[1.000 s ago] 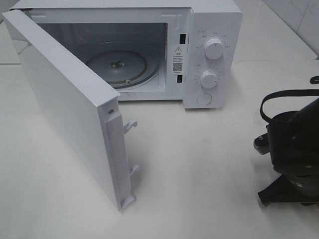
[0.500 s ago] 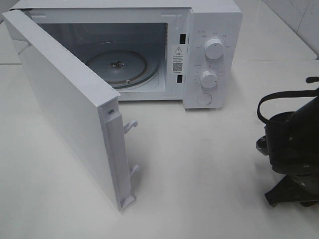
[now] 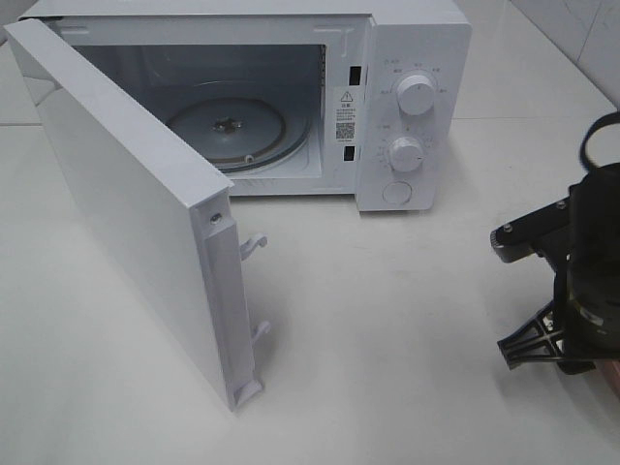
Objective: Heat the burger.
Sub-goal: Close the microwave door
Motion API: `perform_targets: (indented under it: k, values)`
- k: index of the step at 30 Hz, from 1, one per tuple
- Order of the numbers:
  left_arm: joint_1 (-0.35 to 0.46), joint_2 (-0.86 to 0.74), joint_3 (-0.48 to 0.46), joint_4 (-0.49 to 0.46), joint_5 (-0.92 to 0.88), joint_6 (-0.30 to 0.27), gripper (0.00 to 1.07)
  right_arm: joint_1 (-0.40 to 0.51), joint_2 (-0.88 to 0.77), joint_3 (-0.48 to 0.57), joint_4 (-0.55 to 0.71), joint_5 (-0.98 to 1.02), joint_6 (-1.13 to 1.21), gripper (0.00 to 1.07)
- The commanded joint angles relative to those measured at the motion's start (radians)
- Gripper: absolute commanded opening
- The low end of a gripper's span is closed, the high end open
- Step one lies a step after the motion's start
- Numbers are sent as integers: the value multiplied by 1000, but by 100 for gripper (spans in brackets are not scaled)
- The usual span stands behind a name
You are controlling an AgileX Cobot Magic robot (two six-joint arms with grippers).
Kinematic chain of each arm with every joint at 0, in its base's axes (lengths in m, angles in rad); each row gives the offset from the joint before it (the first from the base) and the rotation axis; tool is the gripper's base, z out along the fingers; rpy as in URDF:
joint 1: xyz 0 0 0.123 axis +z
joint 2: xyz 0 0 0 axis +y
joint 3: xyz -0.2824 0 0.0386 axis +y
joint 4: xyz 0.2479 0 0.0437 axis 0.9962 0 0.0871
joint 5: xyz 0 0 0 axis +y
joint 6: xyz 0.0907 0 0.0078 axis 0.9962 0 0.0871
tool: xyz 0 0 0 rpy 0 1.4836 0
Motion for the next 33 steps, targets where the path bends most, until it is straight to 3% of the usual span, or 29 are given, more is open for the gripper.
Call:
perform_targets:
  k: [1,10,12,20,33]
  values:
    - [2,-5,1,-2,-11,-1,100,-2,-92,2,47,4,-96,54]
    - [2,-5,1,-2,-11,-1,100,-2,-293,2,200,-1,-348,74]
    - [2,-5,1,-2,-11,-1,100,-2,-366,2,285,1,-465,78]
    - [2,-5,1,-2,-11,-1,100,-2,-554,2,510,47,-749,76]
    - [2,-5,1,-2,-11,-1,100,-2,-848,2,625,247,-837,76]
